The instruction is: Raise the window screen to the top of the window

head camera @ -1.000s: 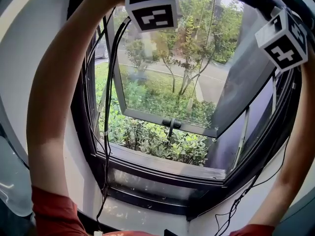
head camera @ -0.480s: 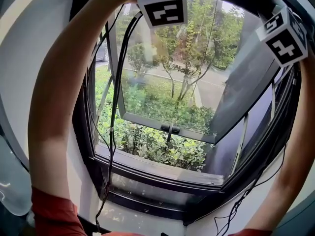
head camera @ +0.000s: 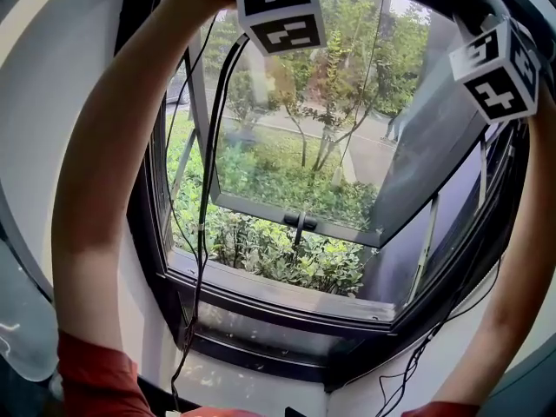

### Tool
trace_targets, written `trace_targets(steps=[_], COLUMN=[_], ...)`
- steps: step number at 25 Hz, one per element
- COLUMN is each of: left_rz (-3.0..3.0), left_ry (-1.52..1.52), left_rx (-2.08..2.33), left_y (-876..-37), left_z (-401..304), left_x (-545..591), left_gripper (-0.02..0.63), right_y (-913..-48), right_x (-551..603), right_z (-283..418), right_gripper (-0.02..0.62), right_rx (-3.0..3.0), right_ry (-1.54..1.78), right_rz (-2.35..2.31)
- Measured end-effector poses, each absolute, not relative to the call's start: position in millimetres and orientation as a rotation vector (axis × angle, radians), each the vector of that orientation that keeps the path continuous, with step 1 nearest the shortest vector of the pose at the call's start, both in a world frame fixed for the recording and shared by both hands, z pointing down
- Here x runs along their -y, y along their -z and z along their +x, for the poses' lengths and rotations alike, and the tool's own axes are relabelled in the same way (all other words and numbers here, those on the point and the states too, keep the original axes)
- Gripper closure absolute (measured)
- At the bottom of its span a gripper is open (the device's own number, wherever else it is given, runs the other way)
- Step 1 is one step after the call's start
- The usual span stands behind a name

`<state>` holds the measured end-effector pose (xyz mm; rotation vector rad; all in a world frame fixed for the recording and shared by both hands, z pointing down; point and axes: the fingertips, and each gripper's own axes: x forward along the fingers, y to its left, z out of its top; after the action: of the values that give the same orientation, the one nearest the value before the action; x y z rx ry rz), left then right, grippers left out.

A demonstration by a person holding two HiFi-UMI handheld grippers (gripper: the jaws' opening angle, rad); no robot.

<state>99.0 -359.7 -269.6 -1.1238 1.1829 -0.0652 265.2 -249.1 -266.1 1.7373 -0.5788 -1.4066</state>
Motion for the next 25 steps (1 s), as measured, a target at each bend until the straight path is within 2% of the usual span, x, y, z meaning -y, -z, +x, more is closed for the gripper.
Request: trace_targets(steps=[6,25], left_rz=[-1.178,-1.534], left_ry=[-0.037,-0.339], left_rx=[-1.135,-1.123], left_y=[257.2,158.0], left_z=[100.3,85.2], left_x=[342.6,339.2], left_gripper=[0.529,0.528], right_y=[247.5,152.5], right_x=[250.0,244.1], right_z=[259.9,264.7], right_gripper=[0.488,0.488], right_rx=[0.614,0.989], right_ry=[1.469,1.586], right_rz=[1.735,1.907])
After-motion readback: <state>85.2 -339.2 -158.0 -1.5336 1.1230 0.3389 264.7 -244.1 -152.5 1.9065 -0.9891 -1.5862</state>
